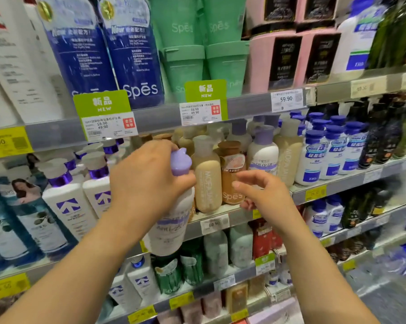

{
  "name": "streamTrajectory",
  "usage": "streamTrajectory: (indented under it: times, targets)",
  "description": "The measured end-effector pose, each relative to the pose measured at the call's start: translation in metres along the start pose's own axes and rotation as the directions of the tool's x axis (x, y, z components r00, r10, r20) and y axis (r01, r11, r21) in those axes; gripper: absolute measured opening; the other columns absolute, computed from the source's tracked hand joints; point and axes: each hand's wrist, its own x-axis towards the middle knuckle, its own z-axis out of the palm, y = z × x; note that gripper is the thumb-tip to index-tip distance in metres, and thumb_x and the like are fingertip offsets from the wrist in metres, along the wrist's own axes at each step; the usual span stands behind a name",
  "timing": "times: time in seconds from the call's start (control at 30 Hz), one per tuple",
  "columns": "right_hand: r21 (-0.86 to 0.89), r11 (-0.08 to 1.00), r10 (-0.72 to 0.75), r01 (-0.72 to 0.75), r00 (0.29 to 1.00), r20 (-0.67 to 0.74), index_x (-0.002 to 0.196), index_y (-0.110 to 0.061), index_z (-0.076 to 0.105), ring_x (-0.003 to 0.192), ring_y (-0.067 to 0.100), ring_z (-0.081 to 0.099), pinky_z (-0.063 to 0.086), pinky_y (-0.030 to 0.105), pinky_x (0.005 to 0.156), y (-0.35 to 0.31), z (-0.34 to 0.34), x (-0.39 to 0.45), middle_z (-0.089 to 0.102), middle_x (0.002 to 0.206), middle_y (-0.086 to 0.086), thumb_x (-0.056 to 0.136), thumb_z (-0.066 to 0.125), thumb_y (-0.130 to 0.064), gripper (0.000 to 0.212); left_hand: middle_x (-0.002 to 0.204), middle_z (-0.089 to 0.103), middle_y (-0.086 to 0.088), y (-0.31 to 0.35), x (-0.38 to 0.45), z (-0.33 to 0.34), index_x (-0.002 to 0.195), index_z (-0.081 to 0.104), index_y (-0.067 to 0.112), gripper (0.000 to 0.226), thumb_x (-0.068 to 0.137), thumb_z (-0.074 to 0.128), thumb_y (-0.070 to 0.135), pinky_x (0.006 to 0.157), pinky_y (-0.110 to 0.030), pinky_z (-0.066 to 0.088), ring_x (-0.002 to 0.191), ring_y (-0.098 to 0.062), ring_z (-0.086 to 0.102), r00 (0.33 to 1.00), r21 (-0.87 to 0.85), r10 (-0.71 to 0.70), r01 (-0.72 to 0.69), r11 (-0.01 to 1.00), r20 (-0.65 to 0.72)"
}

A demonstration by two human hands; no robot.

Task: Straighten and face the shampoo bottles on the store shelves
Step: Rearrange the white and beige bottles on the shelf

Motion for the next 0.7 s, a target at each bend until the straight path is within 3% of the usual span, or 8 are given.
streamTrajectory:
  times: [0.2,0.4,0.47,0.5,0.6,0.7]
  targets:
    - [-0.037,0.998,-0.044,0.041,0.995,-0.089,0.096,-0.023,0.069,0.05,0.013,0.061,0.048,0.023,0.052,0.007,-0.075,0.063,0.071,0.096,0.002,0.088,0.074,-0.016,0.012,0.098,0.066,0.012,0.064,0.01,0.033,0.101,0.062,0.035,0.04,0.067,0.068,0.055,0.067,-0.03,0.044,0.094,-0.017,0.061,0.991,-0.109,-0.059,0.073,0.991,0.121]
    - [-0.157,0.984,-0.115,0.084,0.974,-0.197,0.124,-0.019,0.062,0.058,0.01,0.067,0.058,0.036,0.062,0.022,-0.141,0.126,0.066,0.115,-0.002,0.085,0.078,-0.027,0.044,0.097,0.065,0.015,0.142,0.031,0.071,0.101,0.061,0.037,0.041,0.067,0.069,0.057,0.07,-0.032,0.049,0.091,-0.015,0.059,0.986,-0.158,-0.091,0.113,0.981,0.142]
    - [-0.205,0.971,-0.164,0.122,0.966,-0.202,0.128,-0.02,0.057,0.067,0.014,0.07,0.057,0.029,0.058,0.02,-0.153,0.141,0.061,0.116,-0.005,0.084,0.078,-0.029,0.049,0.098,0.065,0.015,0.162,0.039,0.083,0.101,0.059,0.038,0.042,0.066,0.069,0.058,0.07,-0.032,0.048,0.093,-0.015,0.06,0.985,-0.142,-0.097,0.118,0.983,0.144]
    - [-0.252,0.96,-0.176,0.125,0.966,-0.191,0.125,-0.021,0.055,0.067,0.017,0.07,0.055,0.027,0.057,0.019,-0.157,0.149,0.062,0.113,-0.005,0.085,0.077,-0.03,0.047,0.099,0.065,0.014,0.171,0.042,0.088,0.101,0.059,0.038,0.042,0.065,0.069,0.059,0.071,-0.031,0.048,0.093,-0.016,0.06,0.984,-0.129,-0.1,0.12,0.984,0.146]
    - [-0.349,0.933,-0.123,0.087,0.989,-0.082,0.111,-0.016,0.054,0.054,0.022,0.071,0.061,0.042,0.064,0.014,-0.162,0.173,0.069,0.098,0.004,0.087,0.072,-0.03,0.034,0.099,0.065,0.013,0.194,0.051,0.1,0.102,0.058,0.038,0.043,0.066,0.067,0.059,0.069,-0.03,0.045,0.093,-0.016,0.06,0.98,-0.102,-0.124,0.14,0.985,0.153]
    - [-0.307,0.949,-0.051,0.068,0.997,0.062,0.099,-0.018,0.052,0.052,0.025,0.072,0.061,0.038,0.052,0.007,-0.161,0.188,0.073,0.079,0.013,0.092,0.064,-0.019,0.014,0.099,0.065,0.013,0.212,0.06,0.11,0.102,0.058,0.039,0.043,0.066,0.066,0.06,0.066,-0.028,0.042,0.093,-0.014,0.059,0.977,-0.069,-0.152,0.163,0.984,0.147]
